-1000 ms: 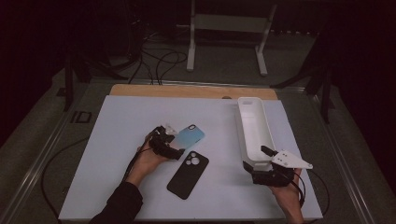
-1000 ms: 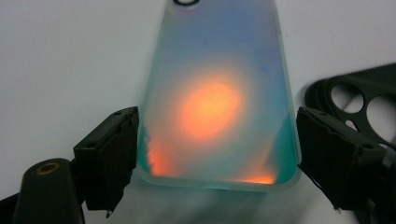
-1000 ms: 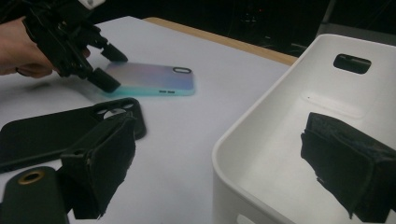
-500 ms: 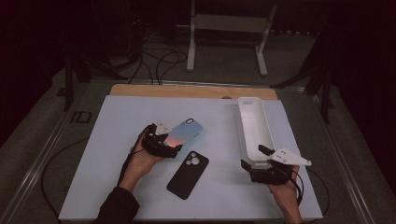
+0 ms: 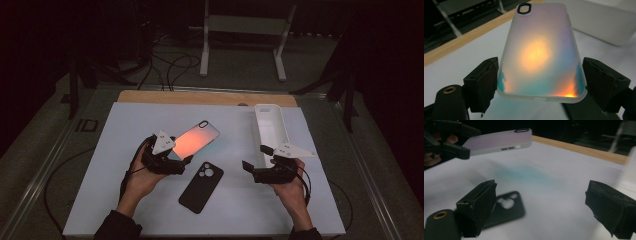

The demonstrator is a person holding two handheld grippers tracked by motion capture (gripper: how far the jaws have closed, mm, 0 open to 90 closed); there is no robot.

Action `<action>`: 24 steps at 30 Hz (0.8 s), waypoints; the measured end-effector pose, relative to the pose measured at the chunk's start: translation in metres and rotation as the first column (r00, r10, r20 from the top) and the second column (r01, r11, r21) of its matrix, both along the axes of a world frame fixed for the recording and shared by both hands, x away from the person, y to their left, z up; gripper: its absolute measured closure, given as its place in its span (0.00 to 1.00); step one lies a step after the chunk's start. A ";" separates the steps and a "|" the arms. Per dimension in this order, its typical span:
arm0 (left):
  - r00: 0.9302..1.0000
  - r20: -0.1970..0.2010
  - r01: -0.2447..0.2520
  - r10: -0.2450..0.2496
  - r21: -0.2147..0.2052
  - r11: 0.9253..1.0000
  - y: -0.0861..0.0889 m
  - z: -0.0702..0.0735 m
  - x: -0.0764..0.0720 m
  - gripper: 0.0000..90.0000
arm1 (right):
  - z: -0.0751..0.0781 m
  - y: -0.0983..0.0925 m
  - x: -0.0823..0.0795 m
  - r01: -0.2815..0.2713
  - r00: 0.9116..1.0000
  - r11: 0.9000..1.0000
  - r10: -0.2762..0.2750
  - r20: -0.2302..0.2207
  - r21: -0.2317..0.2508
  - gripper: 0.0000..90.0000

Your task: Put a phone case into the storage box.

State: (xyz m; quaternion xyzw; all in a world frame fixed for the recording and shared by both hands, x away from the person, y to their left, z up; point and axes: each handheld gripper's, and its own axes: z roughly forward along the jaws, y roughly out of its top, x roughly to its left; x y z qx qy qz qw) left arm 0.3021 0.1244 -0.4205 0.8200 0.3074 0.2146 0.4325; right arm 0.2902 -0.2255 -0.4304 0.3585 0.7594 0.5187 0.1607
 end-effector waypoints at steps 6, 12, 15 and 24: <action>0.998 0.035 0.058 -0.057 -0.018 0.998 -0.011 0.008 -0.012 0.19 | 0.013 0.033 0.016 -0.072 0.997 0.997 0.073 -0.033 0.008 0.11; 0.993 0.052 0.105 -0.102 -0.044 0.994 -0.019 0.012 -0.018 0.19 | 0.016 0.055 0.031 -0.138 0.983 0.988 0.145 -0.113 0.072 0.11; 0.992 0.048 0.123 -0.120 -0.074 0.990 -0.020 0.013 -0.019 0.19 | 0.017 0.060 0.035 -0.152 0.973 0.981 0.170 -0.156 0.124 0.14; 0.989 0.025 0.147 -0.146 -0.028 0.989 -0.028 0.006 -0.021 0.19 | 0.023 0.064 0.038 -0.095 0.967 0.979 0.134 -0.219 0.182 0.44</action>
